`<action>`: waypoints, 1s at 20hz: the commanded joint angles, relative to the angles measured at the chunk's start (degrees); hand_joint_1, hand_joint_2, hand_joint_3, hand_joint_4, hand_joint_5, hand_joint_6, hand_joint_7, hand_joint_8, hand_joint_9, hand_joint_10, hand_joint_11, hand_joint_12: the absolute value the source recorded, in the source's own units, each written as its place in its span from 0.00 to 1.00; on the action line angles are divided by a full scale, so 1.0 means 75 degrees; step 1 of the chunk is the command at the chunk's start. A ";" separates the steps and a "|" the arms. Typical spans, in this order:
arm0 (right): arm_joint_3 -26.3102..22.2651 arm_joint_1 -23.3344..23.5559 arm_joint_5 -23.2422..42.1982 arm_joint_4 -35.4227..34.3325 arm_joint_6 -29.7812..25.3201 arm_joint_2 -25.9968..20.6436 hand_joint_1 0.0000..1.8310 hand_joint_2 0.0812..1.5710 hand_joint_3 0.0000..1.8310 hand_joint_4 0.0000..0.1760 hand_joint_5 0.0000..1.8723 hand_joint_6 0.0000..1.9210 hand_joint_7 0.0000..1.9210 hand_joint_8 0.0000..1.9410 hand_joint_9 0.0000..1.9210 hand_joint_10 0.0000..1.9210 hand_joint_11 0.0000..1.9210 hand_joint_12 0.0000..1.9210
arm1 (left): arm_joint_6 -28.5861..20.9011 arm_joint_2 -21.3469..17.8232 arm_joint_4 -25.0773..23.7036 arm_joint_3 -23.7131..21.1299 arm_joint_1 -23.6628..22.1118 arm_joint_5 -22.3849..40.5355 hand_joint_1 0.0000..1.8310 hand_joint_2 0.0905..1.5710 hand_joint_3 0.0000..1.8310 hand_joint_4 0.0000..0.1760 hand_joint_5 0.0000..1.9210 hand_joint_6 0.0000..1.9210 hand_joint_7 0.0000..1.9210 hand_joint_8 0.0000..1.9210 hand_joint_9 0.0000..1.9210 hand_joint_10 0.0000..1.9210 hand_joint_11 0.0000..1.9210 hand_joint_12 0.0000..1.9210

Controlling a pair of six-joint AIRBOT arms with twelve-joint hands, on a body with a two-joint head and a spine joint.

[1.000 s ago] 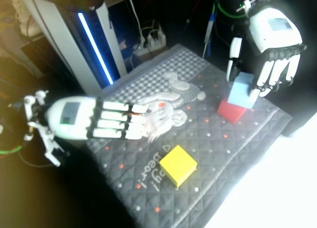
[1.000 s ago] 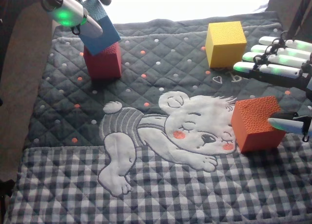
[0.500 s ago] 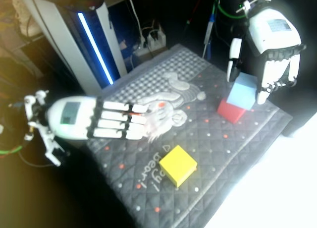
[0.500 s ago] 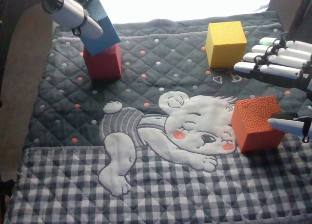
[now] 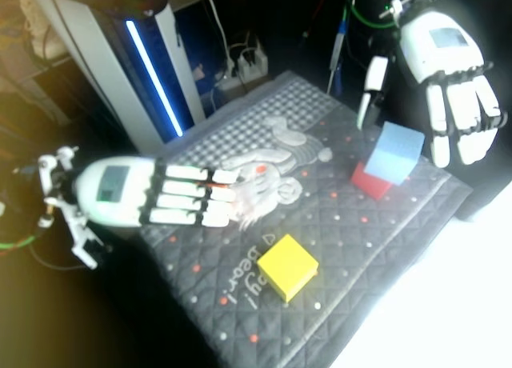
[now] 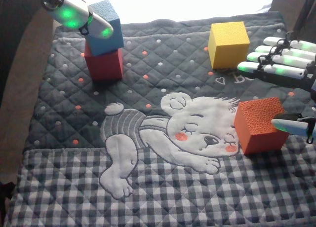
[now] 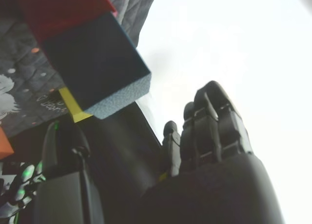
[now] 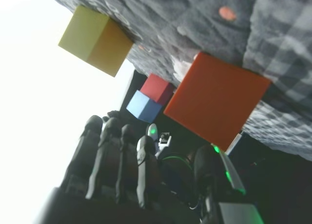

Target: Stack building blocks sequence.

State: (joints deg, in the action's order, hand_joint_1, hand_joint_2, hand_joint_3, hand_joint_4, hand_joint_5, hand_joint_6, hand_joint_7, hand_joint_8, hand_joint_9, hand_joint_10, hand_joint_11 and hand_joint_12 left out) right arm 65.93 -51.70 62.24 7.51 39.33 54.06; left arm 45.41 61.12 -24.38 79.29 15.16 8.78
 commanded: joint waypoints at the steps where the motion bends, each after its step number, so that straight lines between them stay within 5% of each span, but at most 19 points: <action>1: 0.0006 0.0025 0.0893 -0.0212 -0.0006 -0.0012 0.37 0.82 0.00 0.34 0.12 0.00 0.10 0.00 0.09 0.00 0.03 0.01 | -0.0007 -0.0100 0.0058 -0.0054 -0.0136 0.1016 0.38 0.56 0.00 0.98 0.01 0.00 0.01 0.00 0.02 0.00 0.00 0.29; 3: 0.0005 0.0014 0.0893 -0.0226 -0.0006 -0.0012 0.38 0.82 0.00 0.40 0.12 0.00 0.11 0.00 0.09 0.00 0.03 0.02 | -0.0009 -0.0267 0.0058 -0.0232 -0.0162 0.1237 0.38 0.56 0.00 0.88 0.01 0.00 0.01 0.00 0.01 0.00 0.00 0.21; 5: 0.0004 0.0009 0.0894 -0.0231 -0.0006 -0.0012 0.37 0.82 0.00 0.47 0.13 0.00 0.11 0.00 0.09 0.00 0.04 0.02 | -0.0009 -0.0570 0.0057 -0.0554 -0.0179 0.1552 0.36 0.56 0.00 1.00 0.02 0.00 0.01 0.00 0.02 0.00 0.00 0.20; 7: -0.0012 0.0010 0.0900 -0.0231 -0.0006 -0.0019 0.39 0.78 0.00 0.34 0.13 0.00 0.10 0.00 0.09 0.00 0.03 0.02 | -0.0009 -0.0943 0.0055 -0.0937 -0.0167 0.1895 0.37 0.56 0.00 1.00 0.03 0.00 0.02 0.00 0.03 0.00 0.00 0.20; 8: -0.0035 0.0011 0.0907 -0.0230 -0.0006 -0.0037 0.37 0.76 0.00 0.17 0.12 0.00 0.10 0.00 0.09 0.00 0.04 0.02 | -0.0009 -0.1129 0.0054 -0.1129 -0.0120 0.2101 0.41 0.55 0.00 1.00 0.04 0.00 0.03 0.00 0.04 0.00 0.00 0.24; 9: -0.0099 0.0015 0.0971 -0.0196 -0.0007 -0.0088 0.35 0.75 0.00 0.17 0.11 0.00 0.10 0.00 0.09 0.00 0.06 0.03 | -0.0010 -0.1449 0.0057 -0.1462 0.0022 0.2446 0.41 0.55 0.00 1.00 0.02 0.00 0.02 0.00 0.04 0.00 0.00 0.26; 11: -0.0228 0.0041 0.1147 -0.0105 -0.0007 -0.0172 0.39 0.70 0.00 0.22 0.11 0.00 0.10 0.00 0.10 0.00 0.06 0.03 | 0.0003 -0.1930 0.0097 -0.1954 0.0265 0.2951 0.38 0.55 0.00 0.82 0.03 0.00 0.03 0.00 0.06 0.00 0.00 0.35; 12: -0.0256 0.0056 0.1175 -0.0084 -0.0007 -0.0219 0.41 0.67 0.00 0.40 0.10 0.00 0.10 0.00 0.10 0.00 0.07 0.03 | 0.0104 -0.2160 0.0239 -0.2193 0.0436 0.3170 0.39 0.55 0.00 0.71 0.02 0.00 0.03 0.00 0.03 0.00 0.00 0.30; 13: -0.0251 0.0096 0.1173 -0.0043 -0.0007 -0.0233 0.42 0.64 0.00 0.38 0.10 0.00 0.11 0.00 0.10 0.00 0.07 0.04 | 0.0347 -0.2360 0.0456 -0.2425 0.0666 0.3401 0.39 0.55 0.00 0.61 0.03 0.00 0.02 0.00 0.02 0.00 0.00 0.27; 14: -0.0218 0.0099 0.1162 -0.0032 -0.0007 -0.0235 0.42 0.63 0.00 0.55 0.08 0.00 0.09 0.00 0.08 0.00 0.06 0.03 | 0.0577 -0.2539 0.0624 -0.2646 0.0879 0.3567 0.38 0.53 0.00 0.75 0.04 0.00 0.03 0.00 0.02 0.00 0.00 0.30; 15: -0.0179 0.0099 0.1103 -0.0010 -0.0007 -0.0234 0.42 0.62 0.00 0.58 0.08 0.00 0.09 0.00 0.08 0.00 0.05 0.03 | 0.0755 -0.2694 0.0676 -0.2879 0.1097 0.3667 0.38 0.53 0.00 0.78 0.04 0.00 0.03 0.00 0.02 0.00 0.00 0.31; 16: -0.0172 0.0101 0.1034 0.0076 -0.0007 -0.0259 0.42 0.59 0.00 0.69 0.06 0.00 0.05 0.00 0.03 0.00 0.02 0.02 | 0.0892 -0.2798 0.0697 -0.3066 0.1252 0.3720 0.35 0.53 0.00 0.99 0.02 0.00 0.02 0.00 0.00 0.00 0.00 0.25; 19: -0.0174 0.0122 0.1000 0.0144 -0.0026 -0.0308 0.43 0.60 0.00 0.69 0.07 0.00 0.05 0.00 0.02 0.00 0.02 0.02 | 0.1019 -0.2833 0.0807 -0.3150 0.1347 0.3684 0.36 0.53 0.00 0.99 0.02 0.00 0.02 0.00 0.00 0.00 0.00 0.24; 20: -0.0174 0.0141 0.0973 0.0189 -0.0052 -0.0334 0.42 0.61 0.00 0.63 0.06 0.00 0.05 0.00 0.01 0.00 0.02 0.02 | 0.1019 -0.2833 0.0838 -0.3150 0.1371 0.3671 0.38 0.53 0.00 0.98 0.02 0.00 0.03 0.00 0.00 0.00 0.00 0.22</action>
State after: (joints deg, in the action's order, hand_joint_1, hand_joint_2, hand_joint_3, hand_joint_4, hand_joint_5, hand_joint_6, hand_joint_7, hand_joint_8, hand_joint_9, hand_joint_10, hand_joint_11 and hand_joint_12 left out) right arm 64.40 -51.46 62.72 10.63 39.16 52.10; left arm 52.80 40.21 -19.51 55.57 26.00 30.06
